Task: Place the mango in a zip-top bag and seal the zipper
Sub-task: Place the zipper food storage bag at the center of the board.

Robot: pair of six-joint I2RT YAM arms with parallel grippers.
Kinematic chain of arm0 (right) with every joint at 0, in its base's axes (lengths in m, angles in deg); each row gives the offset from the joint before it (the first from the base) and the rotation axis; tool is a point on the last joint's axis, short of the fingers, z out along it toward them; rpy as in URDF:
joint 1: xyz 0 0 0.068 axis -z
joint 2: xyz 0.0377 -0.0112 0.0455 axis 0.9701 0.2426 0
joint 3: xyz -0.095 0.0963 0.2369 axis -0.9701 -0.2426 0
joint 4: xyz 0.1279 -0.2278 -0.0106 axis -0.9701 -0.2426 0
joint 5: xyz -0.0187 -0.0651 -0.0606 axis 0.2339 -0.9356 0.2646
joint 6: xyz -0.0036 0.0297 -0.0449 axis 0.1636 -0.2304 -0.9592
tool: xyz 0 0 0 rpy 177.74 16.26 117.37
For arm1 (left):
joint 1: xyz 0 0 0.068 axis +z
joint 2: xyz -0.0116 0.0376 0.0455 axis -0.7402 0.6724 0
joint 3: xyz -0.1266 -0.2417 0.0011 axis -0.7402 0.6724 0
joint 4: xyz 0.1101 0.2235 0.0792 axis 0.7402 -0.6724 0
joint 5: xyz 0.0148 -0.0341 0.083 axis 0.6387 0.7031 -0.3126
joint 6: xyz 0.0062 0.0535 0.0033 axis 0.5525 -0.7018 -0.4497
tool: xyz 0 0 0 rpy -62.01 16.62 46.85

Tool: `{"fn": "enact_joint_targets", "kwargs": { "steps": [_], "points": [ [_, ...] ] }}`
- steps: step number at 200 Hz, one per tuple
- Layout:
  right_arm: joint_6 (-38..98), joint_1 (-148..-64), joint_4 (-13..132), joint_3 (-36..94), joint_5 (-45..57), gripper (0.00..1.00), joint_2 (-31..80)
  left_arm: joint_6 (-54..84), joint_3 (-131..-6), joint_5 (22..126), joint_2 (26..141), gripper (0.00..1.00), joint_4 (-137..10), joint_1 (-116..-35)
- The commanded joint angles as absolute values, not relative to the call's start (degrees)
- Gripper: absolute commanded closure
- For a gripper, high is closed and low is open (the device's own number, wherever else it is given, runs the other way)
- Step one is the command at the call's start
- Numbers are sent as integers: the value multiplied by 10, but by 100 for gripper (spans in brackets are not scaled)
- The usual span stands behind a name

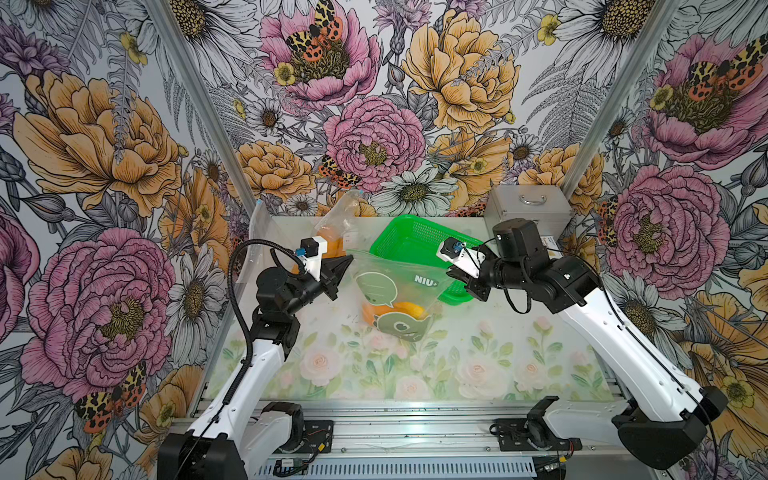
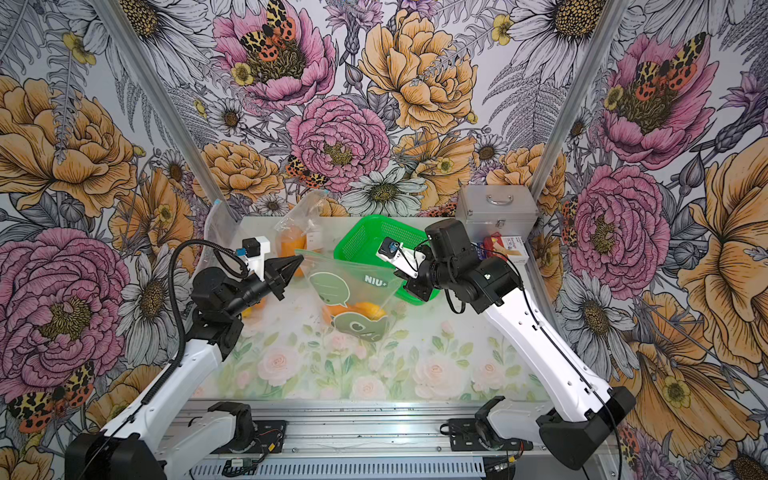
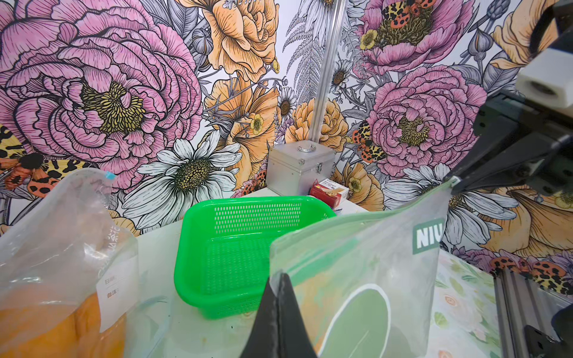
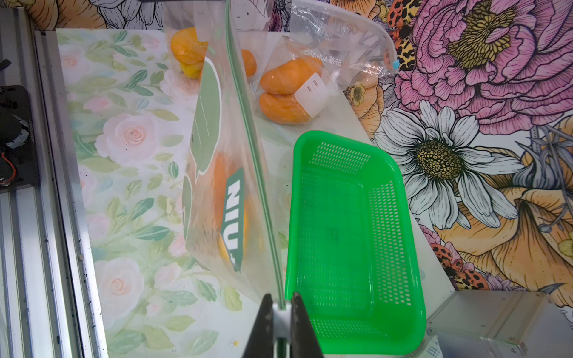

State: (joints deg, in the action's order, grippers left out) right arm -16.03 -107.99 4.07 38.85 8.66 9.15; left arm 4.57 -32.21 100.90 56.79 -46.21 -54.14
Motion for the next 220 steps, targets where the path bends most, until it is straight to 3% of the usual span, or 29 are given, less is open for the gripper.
{"fn": "enact_joint_targets", "kwargs": {
  "steps": [1,44,77,220],
  "points": [
    [-129,-1072,30,414,87,100,110,65,-322,942,544,100,-460,-525],
    [-64,-1095,123,405,131,100,113,82,-305,875,492,100,-462,-531],
    [-20,-1123,162,411,69,100,118,96,-300,855,484,100,-474,-540],
    [2,-1102,227,356,-65,100,165,61,-420,864,744,100,-415,-584]
  ]
}}
